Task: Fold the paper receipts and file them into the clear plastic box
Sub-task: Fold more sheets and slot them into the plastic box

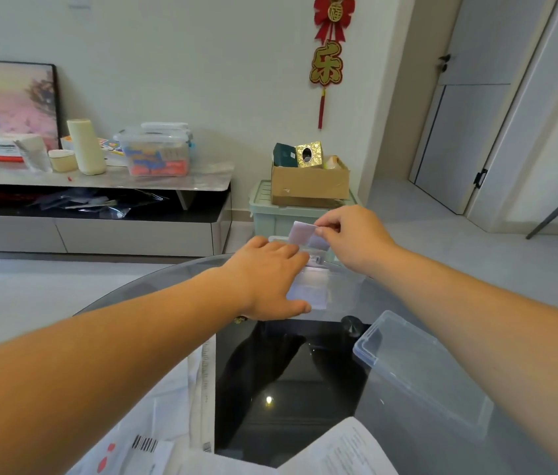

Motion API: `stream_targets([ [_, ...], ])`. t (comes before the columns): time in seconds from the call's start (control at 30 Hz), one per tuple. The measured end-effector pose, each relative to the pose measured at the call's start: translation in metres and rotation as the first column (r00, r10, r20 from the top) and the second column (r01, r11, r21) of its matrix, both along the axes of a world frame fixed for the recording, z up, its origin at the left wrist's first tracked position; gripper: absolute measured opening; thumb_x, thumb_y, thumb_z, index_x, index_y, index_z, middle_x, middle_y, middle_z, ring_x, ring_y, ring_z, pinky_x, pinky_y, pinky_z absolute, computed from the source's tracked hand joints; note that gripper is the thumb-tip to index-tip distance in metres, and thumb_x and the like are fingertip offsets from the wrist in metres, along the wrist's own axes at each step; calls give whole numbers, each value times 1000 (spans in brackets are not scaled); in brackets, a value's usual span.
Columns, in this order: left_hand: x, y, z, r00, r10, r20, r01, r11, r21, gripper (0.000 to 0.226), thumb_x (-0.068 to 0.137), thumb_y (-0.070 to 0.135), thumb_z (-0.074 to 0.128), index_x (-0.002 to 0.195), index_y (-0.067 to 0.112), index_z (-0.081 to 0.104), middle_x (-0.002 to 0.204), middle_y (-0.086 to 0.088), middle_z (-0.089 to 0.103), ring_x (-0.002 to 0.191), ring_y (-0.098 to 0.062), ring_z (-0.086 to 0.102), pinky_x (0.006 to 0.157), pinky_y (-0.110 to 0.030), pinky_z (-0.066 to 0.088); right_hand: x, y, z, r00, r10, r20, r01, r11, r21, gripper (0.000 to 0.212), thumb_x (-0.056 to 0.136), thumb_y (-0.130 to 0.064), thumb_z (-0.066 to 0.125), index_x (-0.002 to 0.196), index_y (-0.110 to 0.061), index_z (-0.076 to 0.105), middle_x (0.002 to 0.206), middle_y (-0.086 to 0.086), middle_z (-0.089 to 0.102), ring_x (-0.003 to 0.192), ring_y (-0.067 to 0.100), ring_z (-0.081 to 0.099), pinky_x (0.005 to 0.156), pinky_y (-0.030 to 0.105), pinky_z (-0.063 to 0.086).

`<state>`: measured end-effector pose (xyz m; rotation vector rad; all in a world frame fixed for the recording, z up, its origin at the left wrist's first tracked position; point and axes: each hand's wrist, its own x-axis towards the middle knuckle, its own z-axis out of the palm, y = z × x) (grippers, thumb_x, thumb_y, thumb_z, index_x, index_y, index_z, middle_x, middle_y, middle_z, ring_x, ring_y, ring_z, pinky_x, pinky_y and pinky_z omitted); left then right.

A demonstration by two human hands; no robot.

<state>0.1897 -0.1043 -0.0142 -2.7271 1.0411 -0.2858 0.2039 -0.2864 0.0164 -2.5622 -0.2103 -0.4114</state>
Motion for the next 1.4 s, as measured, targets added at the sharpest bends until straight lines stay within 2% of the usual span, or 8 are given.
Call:
stream_targets([
  [0.23, 3, -3, 0, 997, 14, -70, -15, 1000, -13, 73, 87, 73, 44, 143, 27, 38, 139, 0, 45, 129, -22, 43, 117, -49, 16, 2, 2, -4, 999, 23, 27, -22, 999, -46, 22, 100, -22, 58, 115, -21, 74, 112, -2, 71, 101, 17, 60, 90, 35, 50],
  [0.37, 2, -3, 2, 996, 2, -89, -3, 1000, -10, 73, 87, 70, 48, 145, 27, 36, 141, 0, 41, 130, -22, 42, 120, -52, 7, 0, 0, -3, 997, 22, 69, -16, 996, -84, 22, 100, -23, 57, 113, -21, 75, 98, -7, 63, 94, 15, 57, 85, 34, 49],
  [0.53, 3, -2, 4, 994, -3, -113, 4, 1000, 13, 73, 87, 70, 50, 145, 28, 35, 148, -5, 33, 134, -26, 38, 119, -50, 12, 2, -1, -6, 992, 53, 110, -33, 984, -176, 22, 100, -23, 57, 111, -22, 76, 90, -11, 55, 92, 15, 54, 83, 38, 50],
  [0.83, 4, -2, 1, 994, -16, -105, 12, 999, -40, 68, 87, 68, 50, 141, 28, 40, 139, 3, 47, 132, -21, 37, 116, -48, 15, 5, -1, -12, 995, 64, 75, -53, 988, -144, 22, 100, -17, 57, 106, -18, 78, 87, -8, 59, 88, 15, 53, 81, 33, 46],
  [0.97, 3, -1, 0, 992, -20, -121, 11, 997, -75, 66, 88, 65, 52, 142, 28, 41, 142, 4, 45, 133, -19, 38, 118, -48, 13, 9, 0, -11, 992, 120, -40, -126, 962, -244, 32, 100, -8, 47, 101, -17, 78, 98, 8, 66, 91, 25, 60, 81, 40, 53],
  [1.17, 3, 0, -5, 999, -21, -49, 16, 995, -97, 70, 88, 66, 51, 146, 30, 36, 152, 1, 34, 141, -22, 27, 119, -47, 12, 13, 3, -7, 993, 115, -9, -114, 954, -276, 22, 95, -6, 56, 95, -26, 67, 95, -2, 63, 92, 21, 60, 79, 34, 50],
  [1.27, 2, 1, -9, 1000, -17, 4, 17, 994, -107, 76, 88, 67, 52, 149, 28, 31, 163, -4, 15, 149, -25, 12, 120, -47, 10, 14, 2, -10, 992, 114, -48, -122, 959, -257, 25, 97, -7, 55, 103, -21, 75, 107, 0, 68, 98, 19, 62, 87, 35, 52],
  [1.4, 1, 0, -9, 1000, 7, 24, -4, 994, -109, 85, 88, 68, 52, 154, 25, 20, 166, -5, 4, 152, -26, 0, 122, -46, 5, 13, -1, -13, 992, 125, -18, -126, 981, -148, 18, 99, -12, 56, 111, -19, 68, 100, -5, 63, 92, 15, 60, 81, 30, 49],
])
